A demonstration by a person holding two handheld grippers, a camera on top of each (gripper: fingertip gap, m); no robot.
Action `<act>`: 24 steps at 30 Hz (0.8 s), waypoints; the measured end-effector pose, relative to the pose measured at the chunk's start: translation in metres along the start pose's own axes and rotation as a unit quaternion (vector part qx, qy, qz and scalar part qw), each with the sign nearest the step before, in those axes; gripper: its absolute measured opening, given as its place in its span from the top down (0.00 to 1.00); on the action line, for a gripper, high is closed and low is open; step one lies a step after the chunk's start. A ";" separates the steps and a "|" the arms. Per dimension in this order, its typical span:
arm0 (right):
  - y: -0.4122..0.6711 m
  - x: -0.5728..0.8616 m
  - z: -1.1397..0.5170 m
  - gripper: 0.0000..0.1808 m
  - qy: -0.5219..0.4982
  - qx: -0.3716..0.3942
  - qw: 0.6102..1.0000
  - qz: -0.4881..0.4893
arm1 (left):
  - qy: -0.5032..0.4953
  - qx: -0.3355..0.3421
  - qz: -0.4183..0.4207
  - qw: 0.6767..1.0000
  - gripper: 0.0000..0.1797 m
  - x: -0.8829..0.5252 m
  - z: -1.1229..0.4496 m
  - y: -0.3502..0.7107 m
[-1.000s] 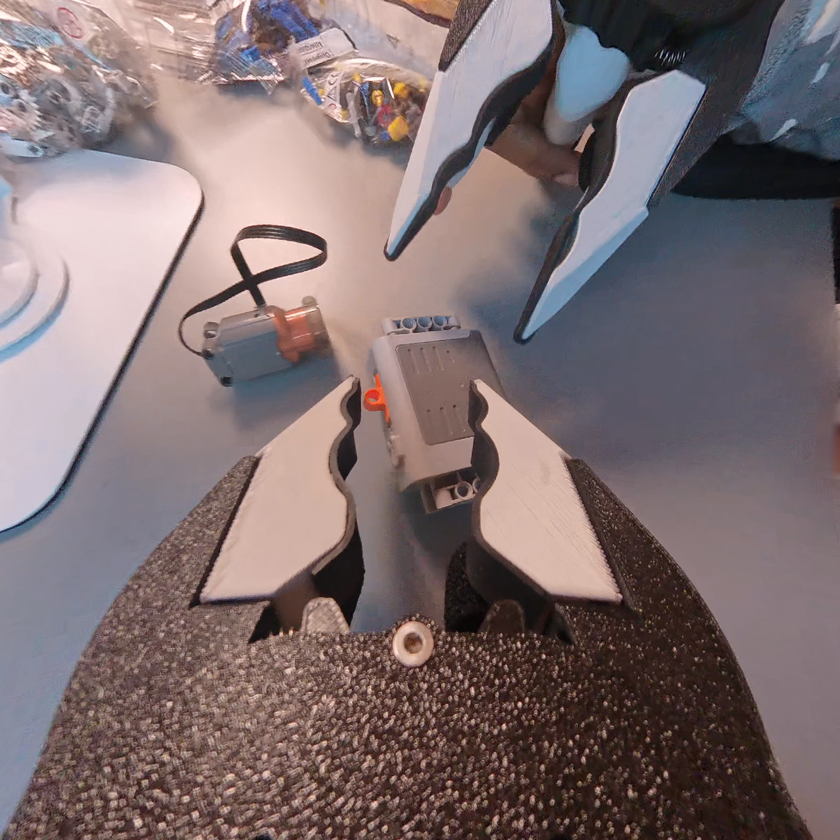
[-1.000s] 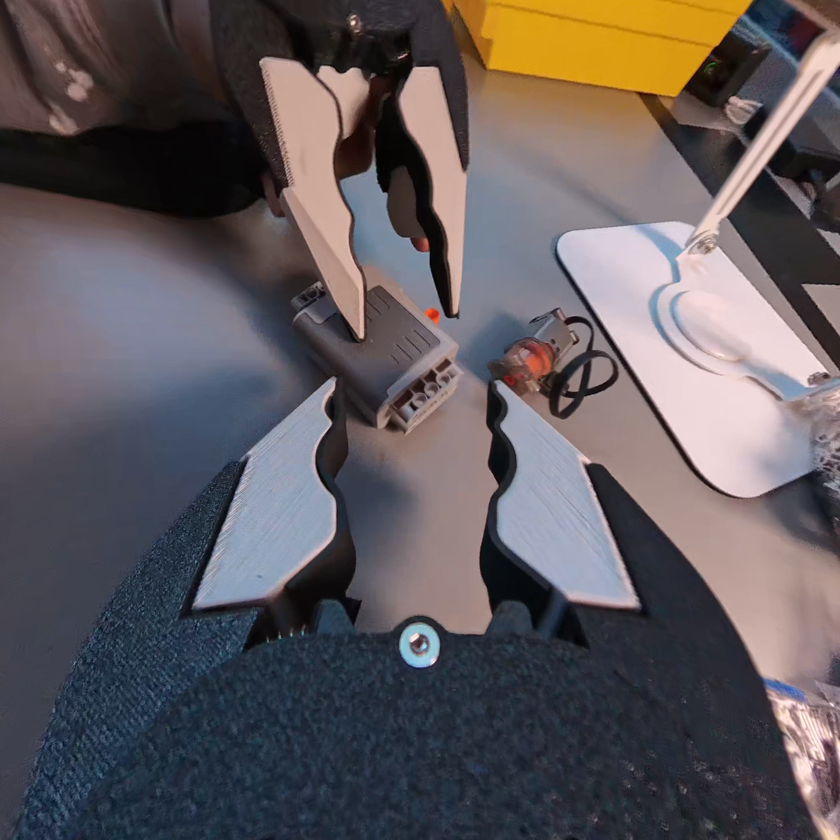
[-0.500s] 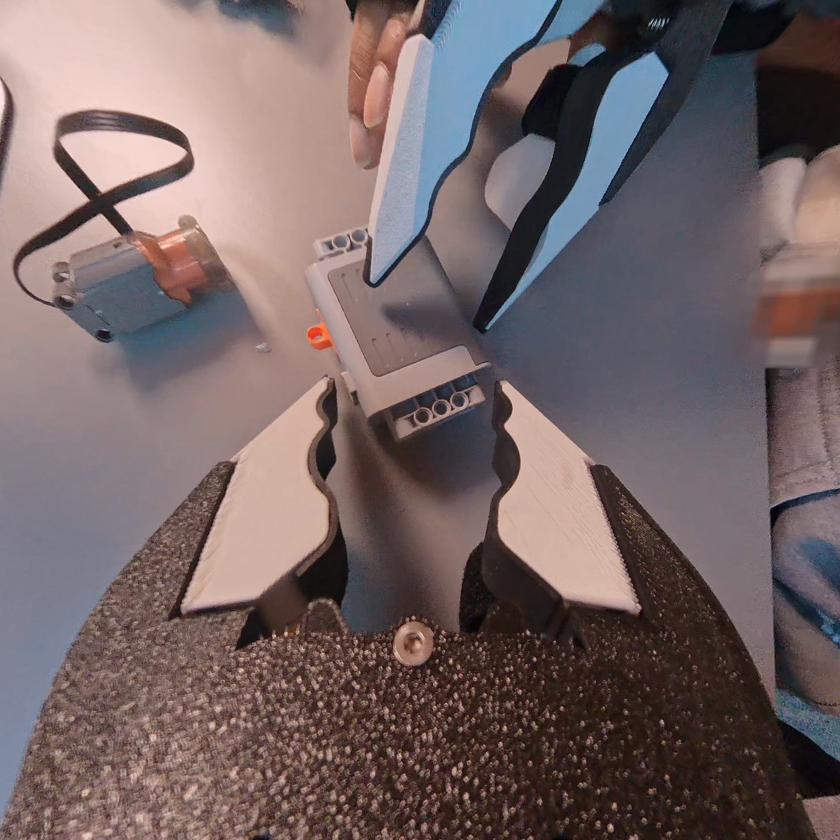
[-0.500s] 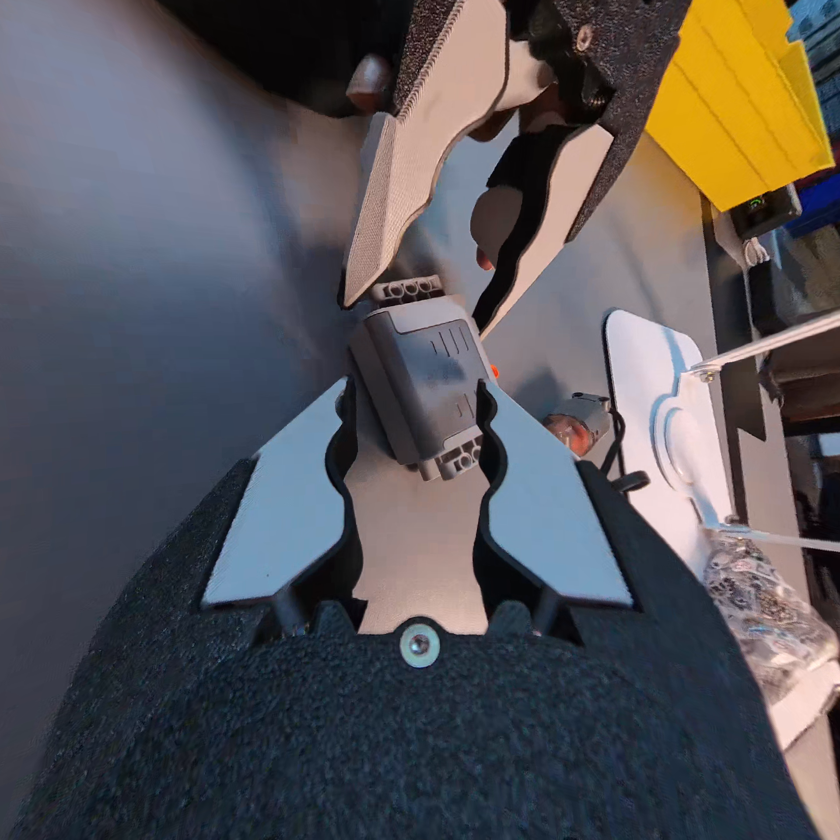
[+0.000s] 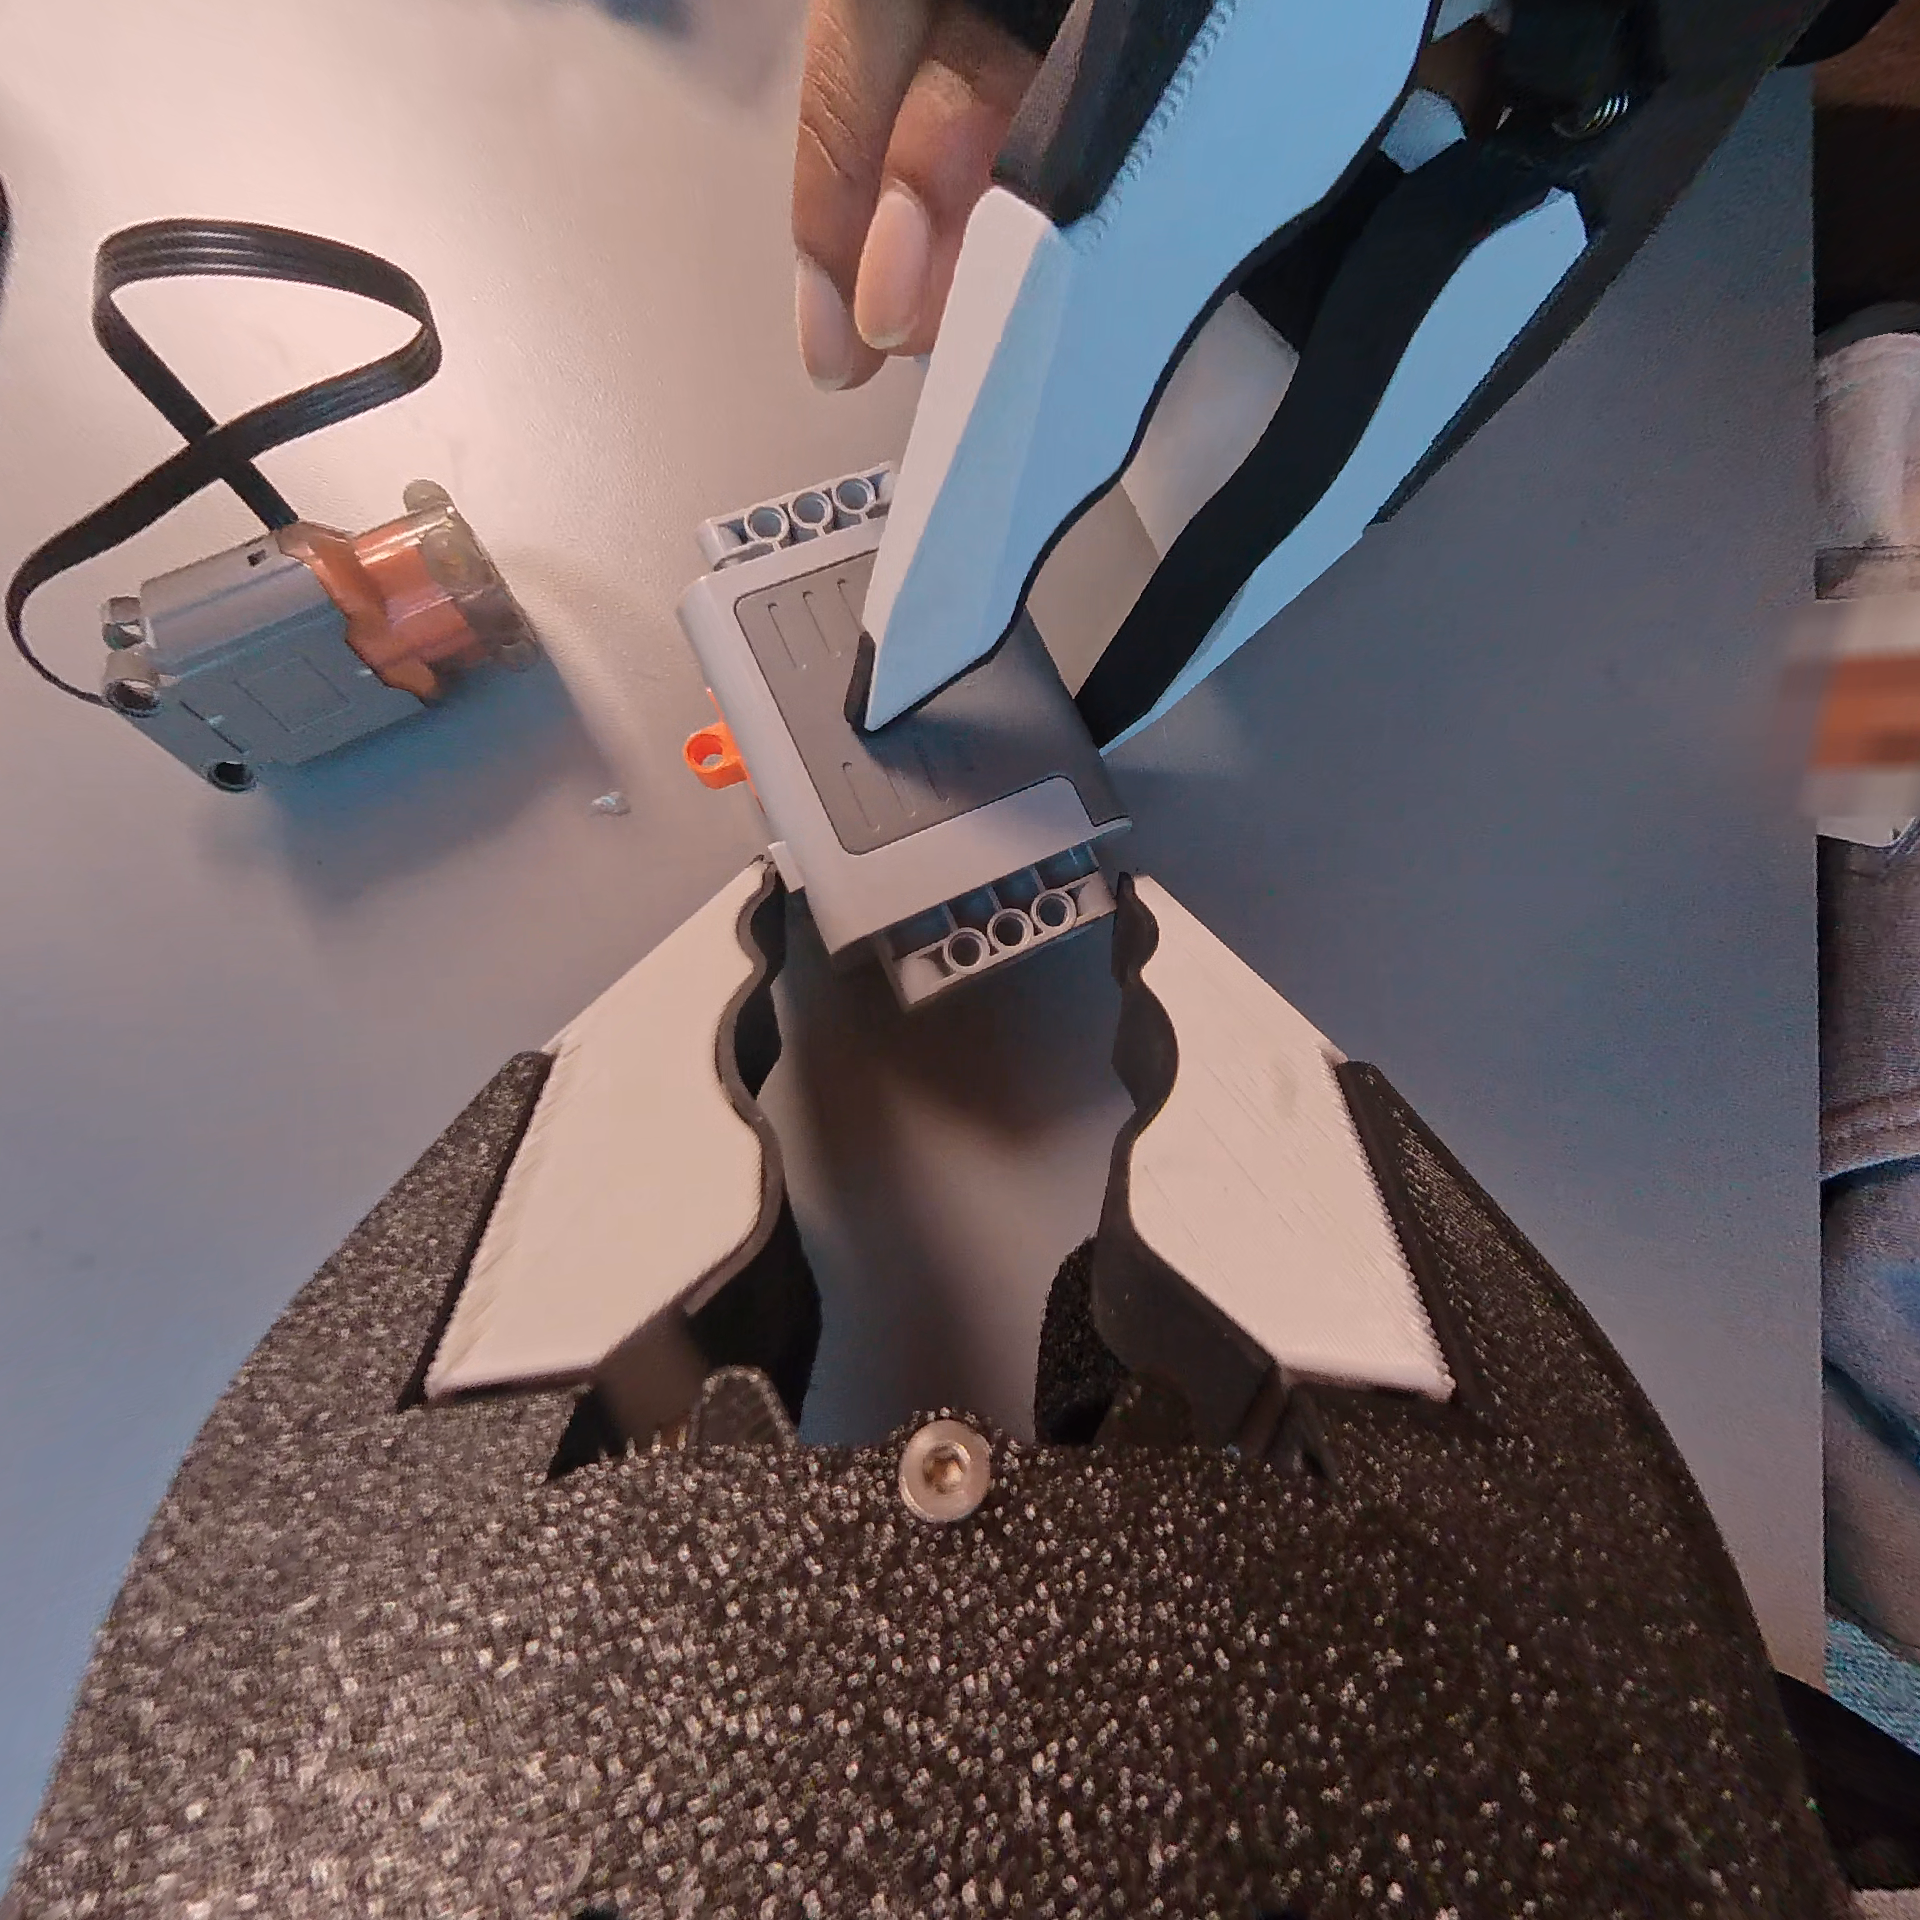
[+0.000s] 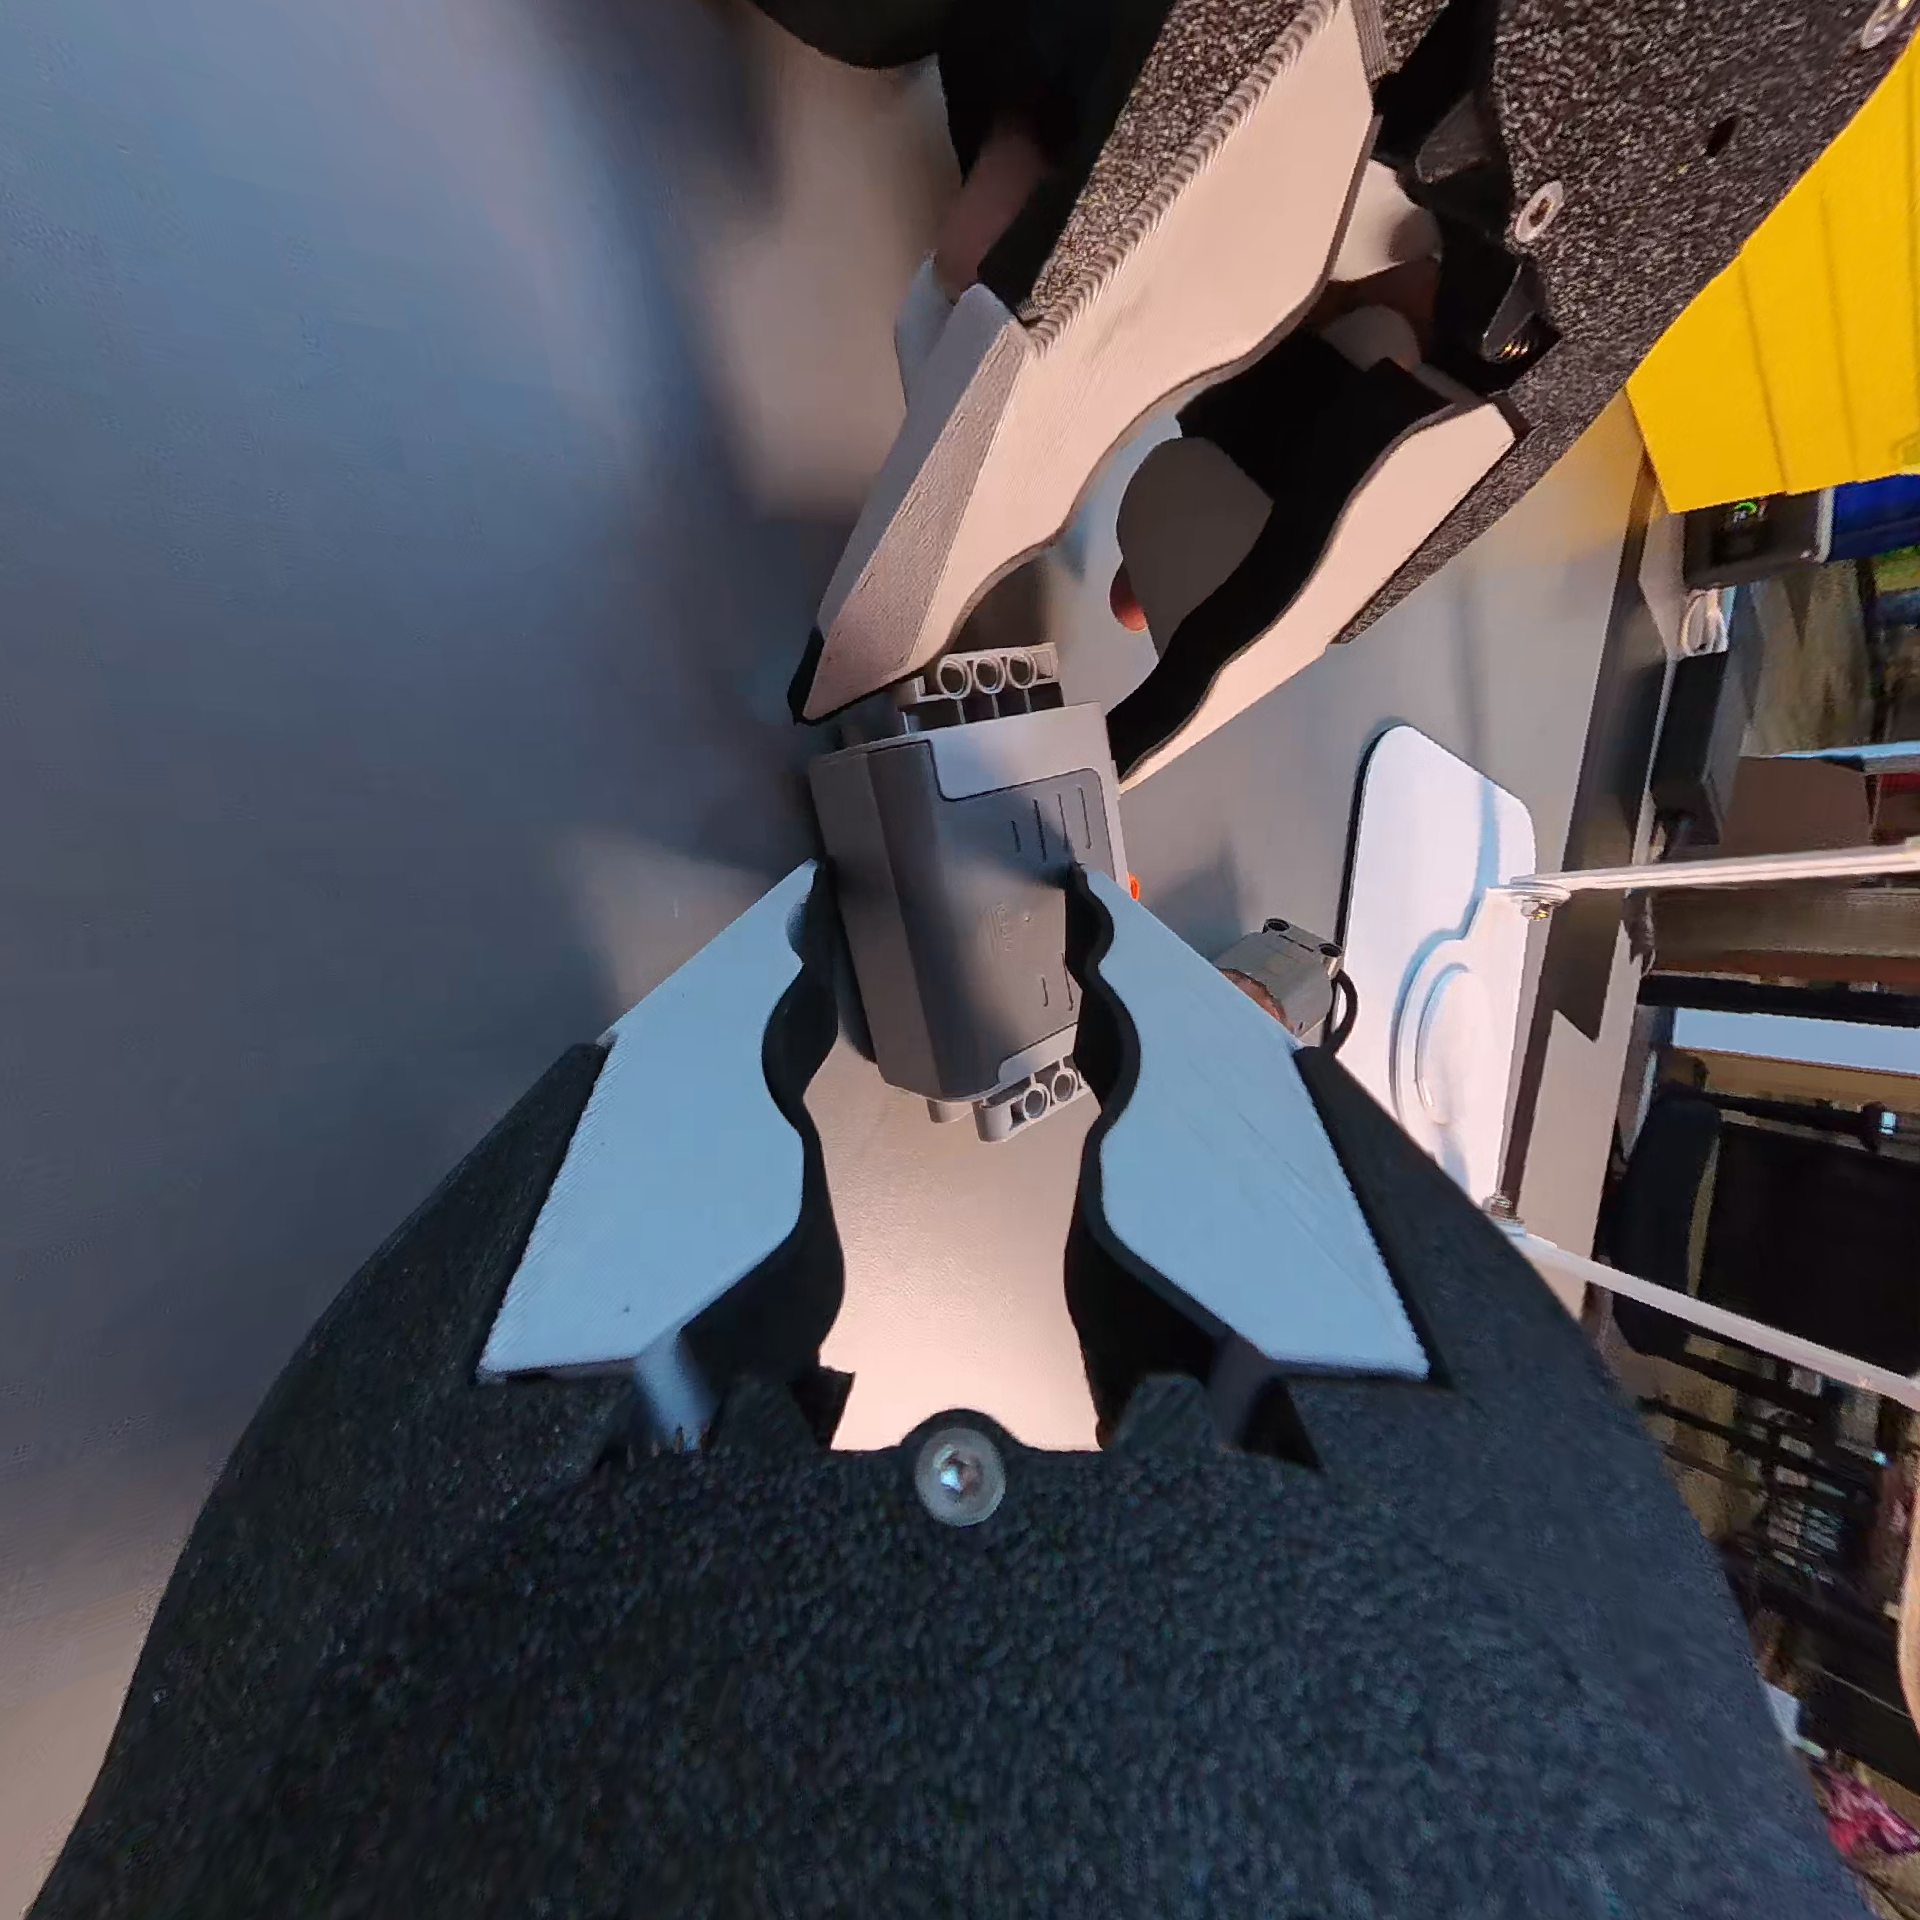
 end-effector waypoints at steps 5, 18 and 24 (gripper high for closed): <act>0.000 -0.004 0.001 0.78 -0.014 0.001 1.000 0.008 | -0.004 0.001 0.004 1.000 0.66 -0.001 0.000 0.000; -0.005 -0.006 0.012 0.87 -0.004 0.032 0.998 -0.045 | -0.002 -0.001 0.019 1.000 0.67 -0.002 -0.001 0.000; -0.028 0.010 0.017 0.57 0.056 0.039 0.964 -0.257 | 0.017 0.007 0.018 1.000 0.67 -0.002 0.002 0.003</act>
Point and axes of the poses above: each gripper's, where its closed fingertips meet, z back along the fingers, y out of its top, x = y × z across the jaws, the point moved 10 cm from there along z, back along the fingers, and after that the axes turned 11 degrees about -x, right-handed, at the moved point
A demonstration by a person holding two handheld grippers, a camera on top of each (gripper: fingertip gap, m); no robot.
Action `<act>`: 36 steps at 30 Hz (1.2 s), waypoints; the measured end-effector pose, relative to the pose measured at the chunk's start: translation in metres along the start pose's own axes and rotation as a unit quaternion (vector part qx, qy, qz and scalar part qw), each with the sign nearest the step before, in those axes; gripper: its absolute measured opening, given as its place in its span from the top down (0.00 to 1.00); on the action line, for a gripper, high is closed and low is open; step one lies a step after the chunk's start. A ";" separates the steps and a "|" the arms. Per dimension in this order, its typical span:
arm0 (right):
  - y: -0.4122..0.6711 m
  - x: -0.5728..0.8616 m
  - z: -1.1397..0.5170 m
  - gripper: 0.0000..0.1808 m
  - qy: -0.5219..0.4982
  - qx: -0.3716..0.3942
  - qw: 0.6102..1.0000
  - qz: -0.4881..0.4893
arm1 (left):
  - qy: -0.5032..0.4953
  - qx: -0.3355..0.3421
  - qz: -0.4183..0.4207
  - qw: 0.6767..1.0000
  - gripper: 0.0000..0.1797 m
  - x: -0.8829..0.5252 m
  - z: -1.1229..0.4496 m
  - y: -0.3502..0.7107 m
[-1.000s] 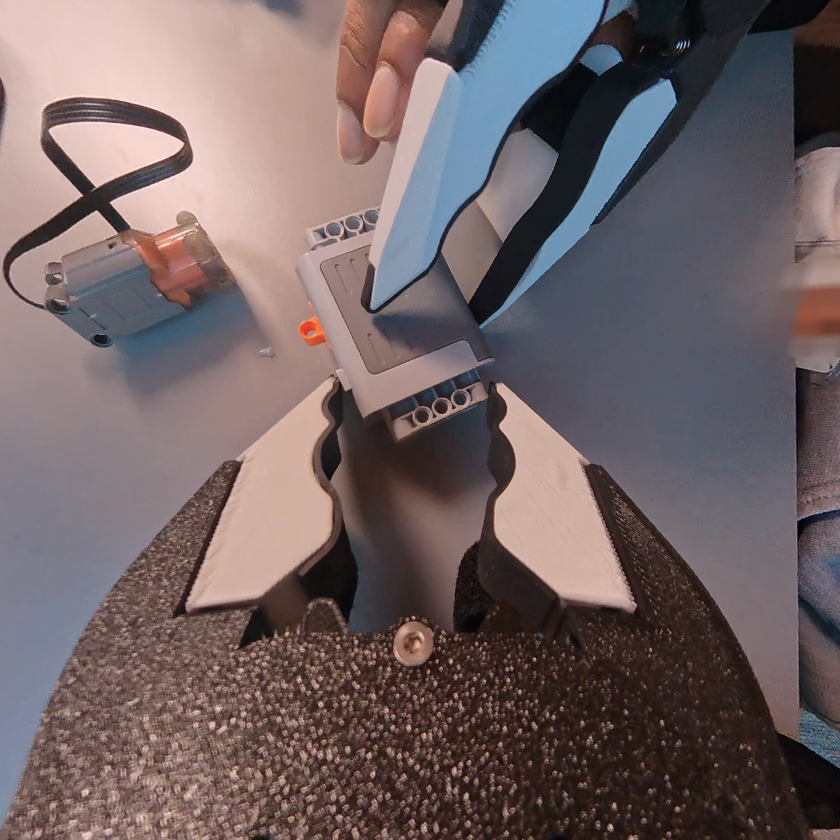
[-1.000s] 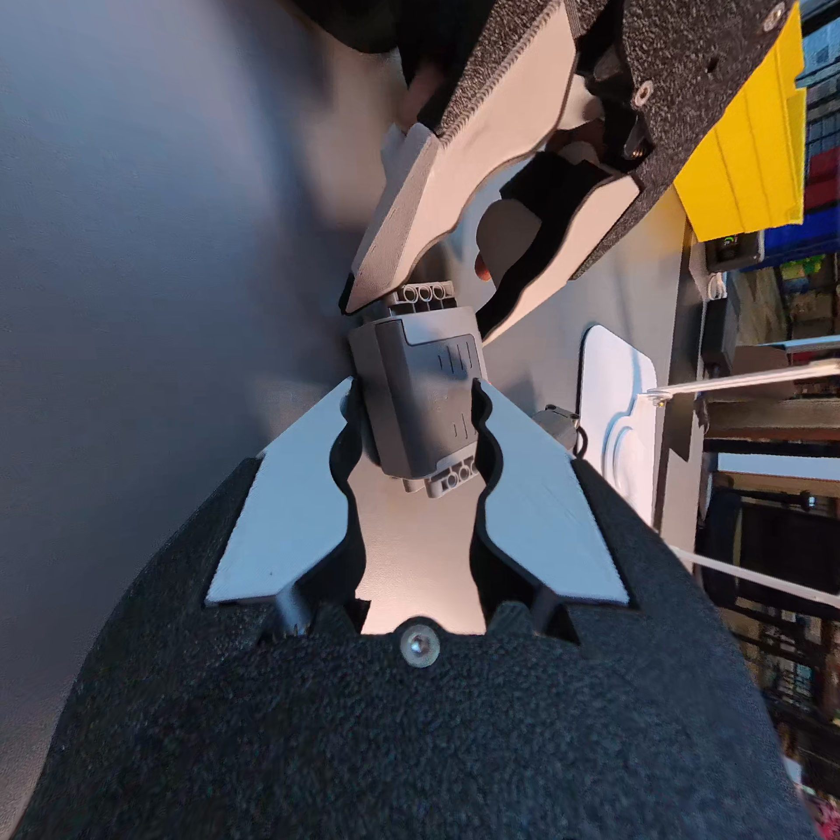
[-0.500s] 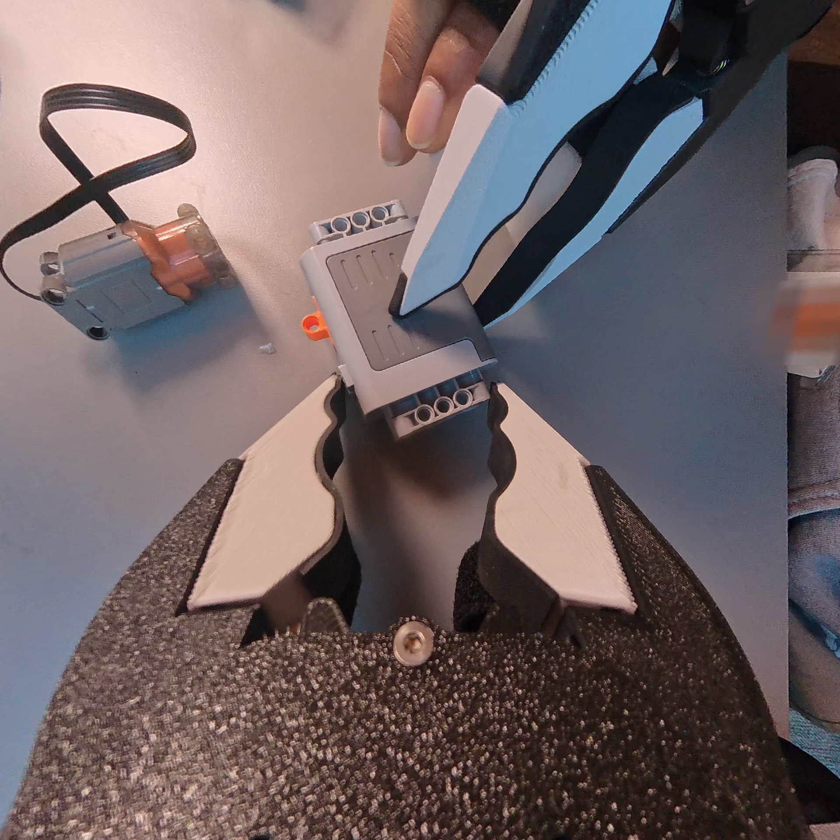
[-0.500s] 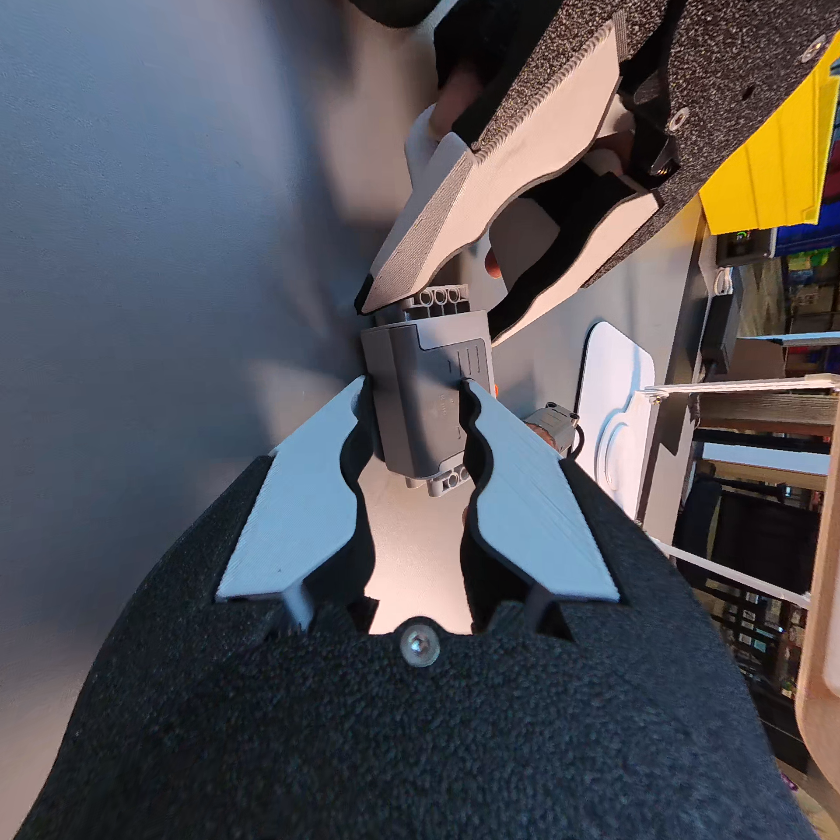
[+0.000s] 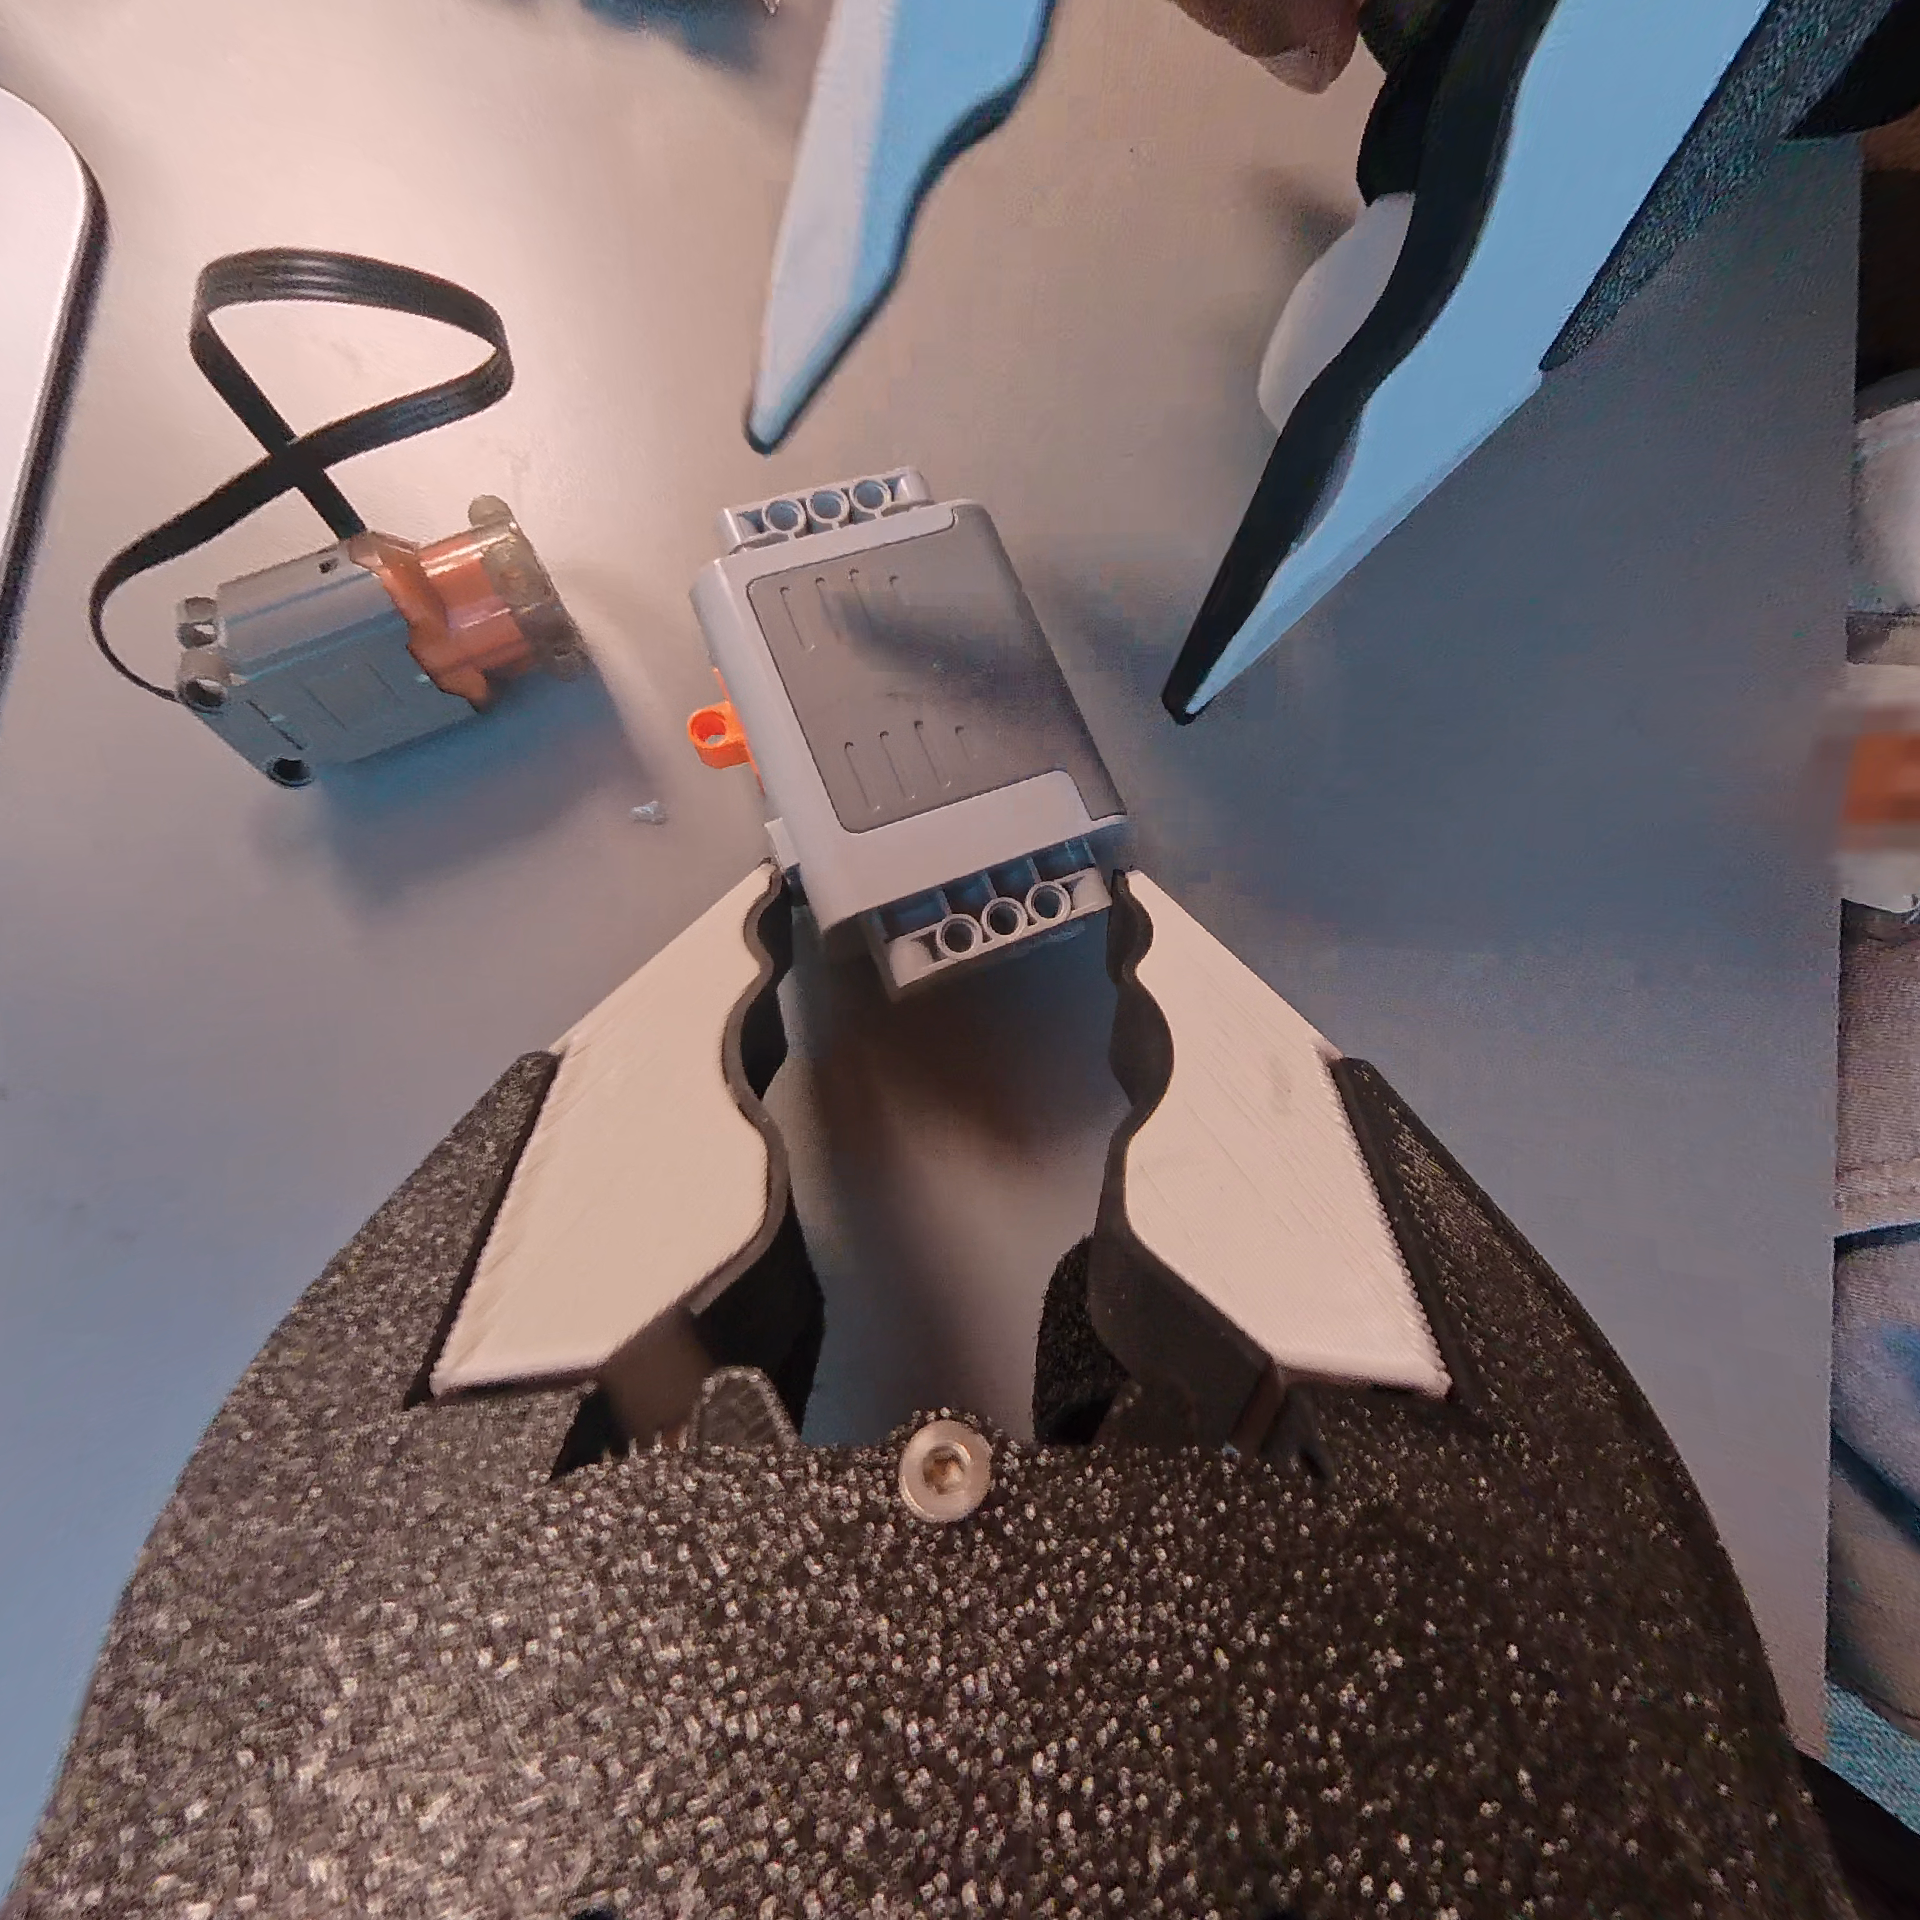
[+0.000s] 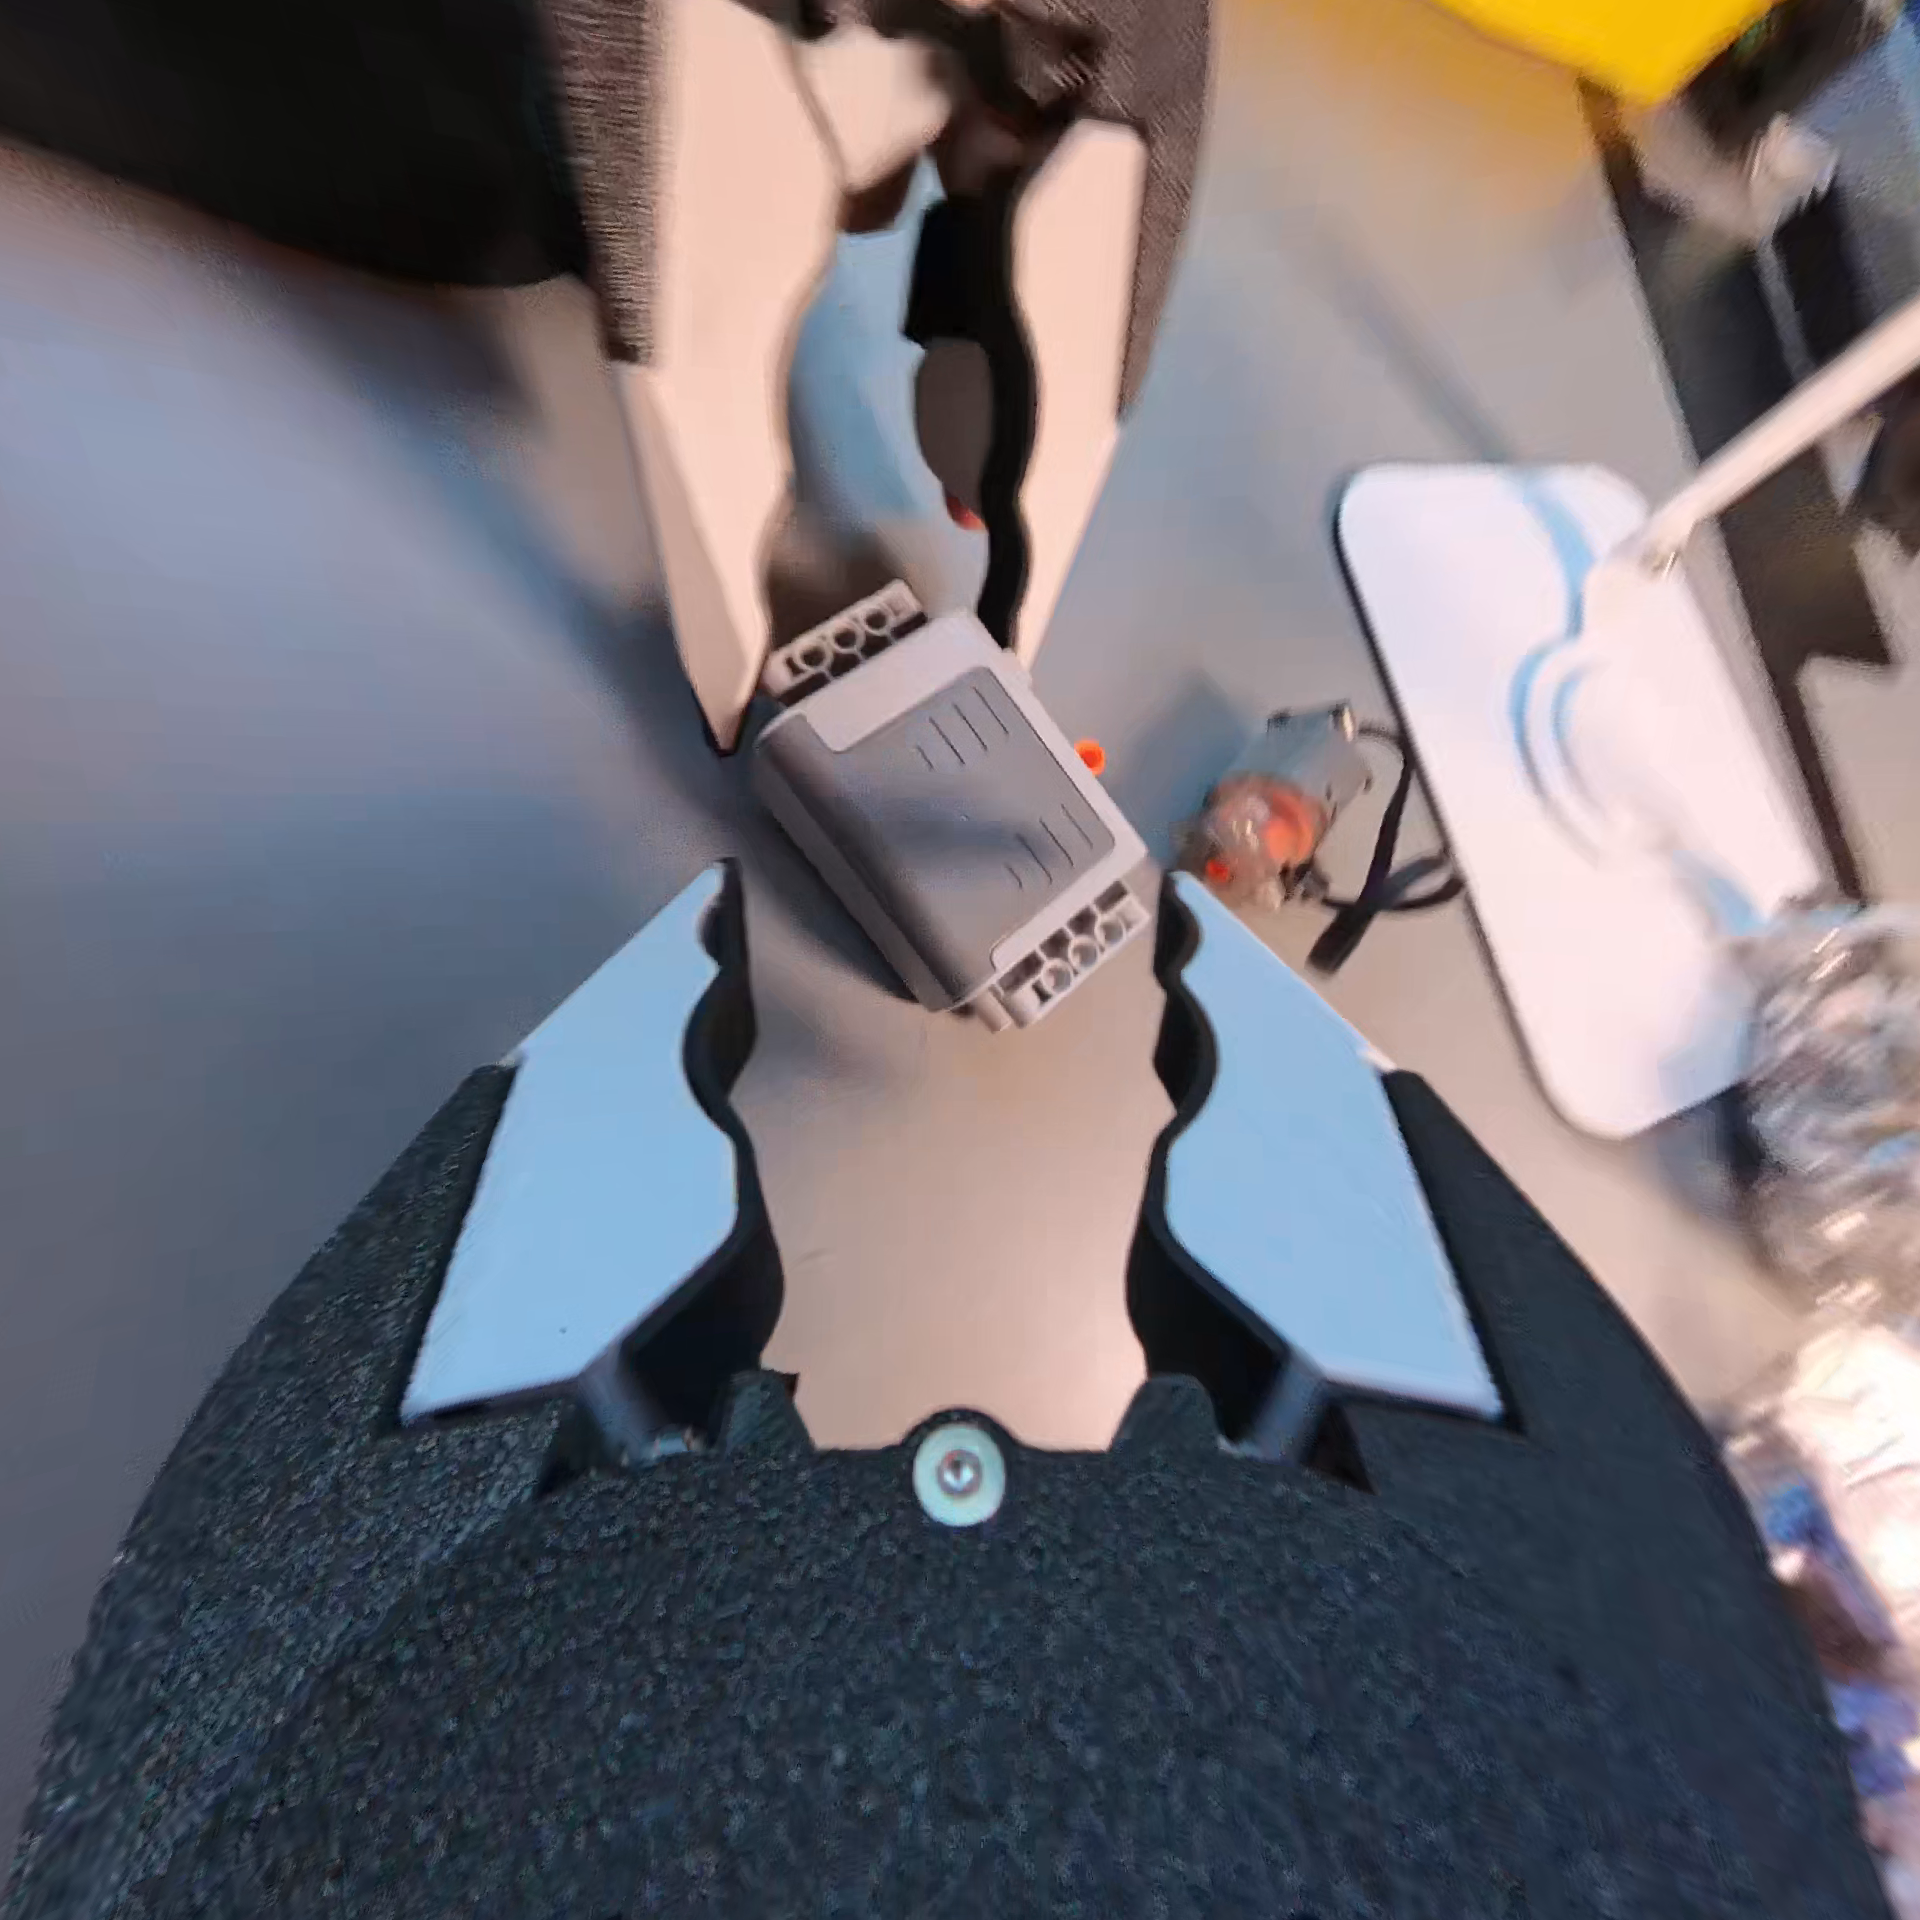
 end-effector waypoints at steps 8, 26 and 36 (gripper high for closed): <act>0.001 -0.003 -0.024 0.42 0.003 -0.031 0.990 -0.138 | 0.067 0.004 -0.047 0.997 0.68 0.011 0.000 0.013; -0.010 0.010 -0.009 0.63 0.108 0.008 0.985 0.136 | -0.008 0.085 -0.095 0.992 0.67 0.020 0.005 0.011; 0.033 -0.001 0.049 0.63 -0.063 -0.047 0.894 0.442 | -0.336 0.247 0.137 0.899 0.72 0.003 0.008 0.028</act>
Point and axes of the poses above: each gripper's, where its closed fingertips meet, z back along the fingers, y out of its top, x = y × z across the jaws, the point moved 10 cm from there along z, back along the fingers, and after that the axes turned 11 degrees about -x, right-handed, at the moved point
